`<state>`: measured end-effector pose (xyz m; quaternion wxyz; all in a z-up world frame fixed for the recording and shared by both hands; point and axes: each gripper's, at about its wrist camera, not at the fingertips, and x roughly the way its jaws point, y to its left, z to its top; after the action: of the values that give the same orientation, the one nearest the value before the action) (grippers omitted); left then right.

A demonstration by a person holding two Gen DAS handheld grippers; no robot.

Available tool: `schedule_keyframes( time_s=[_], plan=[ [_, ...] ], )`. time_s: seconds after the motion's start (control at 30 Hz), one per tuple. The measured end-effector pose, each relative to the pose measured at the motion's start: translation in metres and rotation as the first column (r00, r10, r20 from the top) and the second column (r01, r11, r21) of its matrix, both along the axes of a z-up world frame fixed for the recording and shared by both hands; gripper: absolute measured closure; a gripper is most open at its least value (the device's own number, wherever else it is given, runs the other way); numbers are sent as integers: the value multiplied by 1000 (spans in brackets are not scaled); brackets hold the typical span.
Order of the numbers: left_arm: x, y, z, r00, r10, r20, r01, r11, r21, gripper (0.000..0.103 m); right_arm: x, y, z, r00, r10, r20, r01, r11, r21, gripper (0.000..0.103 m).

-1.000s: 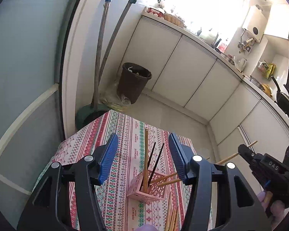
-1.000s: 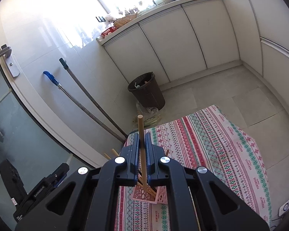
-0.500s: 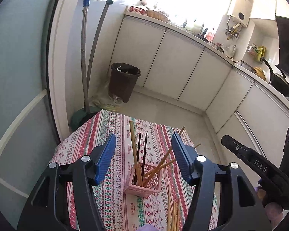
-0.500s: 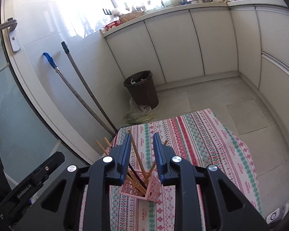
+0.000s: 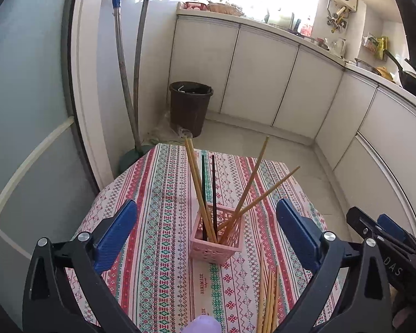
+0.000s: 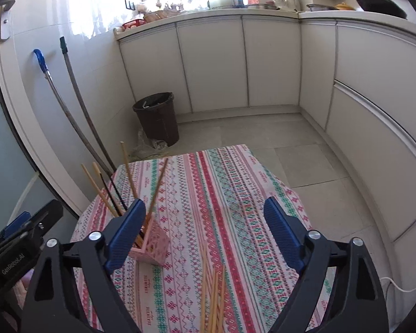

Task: Organize utensils
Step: 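Lower the left tool onto a wooden chopstick on the table and close it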

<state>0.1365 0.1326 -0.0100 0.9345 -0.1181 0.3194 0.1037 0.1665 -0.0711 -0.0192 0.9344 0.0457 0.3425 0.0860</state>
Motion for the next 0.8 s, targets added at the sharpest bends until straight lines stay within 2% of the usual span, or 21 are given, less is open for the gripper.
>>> schedule_keyframes(
  time_s=[0.07, 0.17, 0.3, 0.4, 0.5, 0.6, 0.7, 0.8],
  plan=[
    [5, -8, -10, 998, -23, -60, 24, 999, 27, 7, -2, -15, -10, 999, -42, -35, 41, 999, -20, 10],
    [14, -22, -35, 979, -78, -186, 89, 995, 55, 7, -5, -48, -25, 989, -93, -118, 95, 995, 13, 8],
    [23, -43, -78, 922, -160, -353, 175, 985, 11, 7, -12, -96, -44, 965, -133, -227, 160, 981, 108, 7],
    [29, -56, -106, 876, -196, -442, 197, 979, -45, 7, -17, -126, -54, 943, -153, -294, 217, 956, 198, 7],
    [32, -71, -126, 841, -243, -483, 220, 970, -104, 7, -17, -144, -60, 928, -155, -338, 252, 931, 266, 7],
    [38, -91, -136, 820, -276, -501, 241, 961, -135, 7, -16, -152, -65, 918, -143, -371, 266, 914, 305, 7],
    [48, -112, -140, 825, -293, -483, 259, 956, -138, 7, -13, -158, -72, 905, -120, -408, 272, 901, 339, 7],
    [64, -133, -140, 838, -291, -462, 282, 955, -91, 8, -12, -163, -76, 898, -96, -429, 276, 883, 379, 7]
  ],
)
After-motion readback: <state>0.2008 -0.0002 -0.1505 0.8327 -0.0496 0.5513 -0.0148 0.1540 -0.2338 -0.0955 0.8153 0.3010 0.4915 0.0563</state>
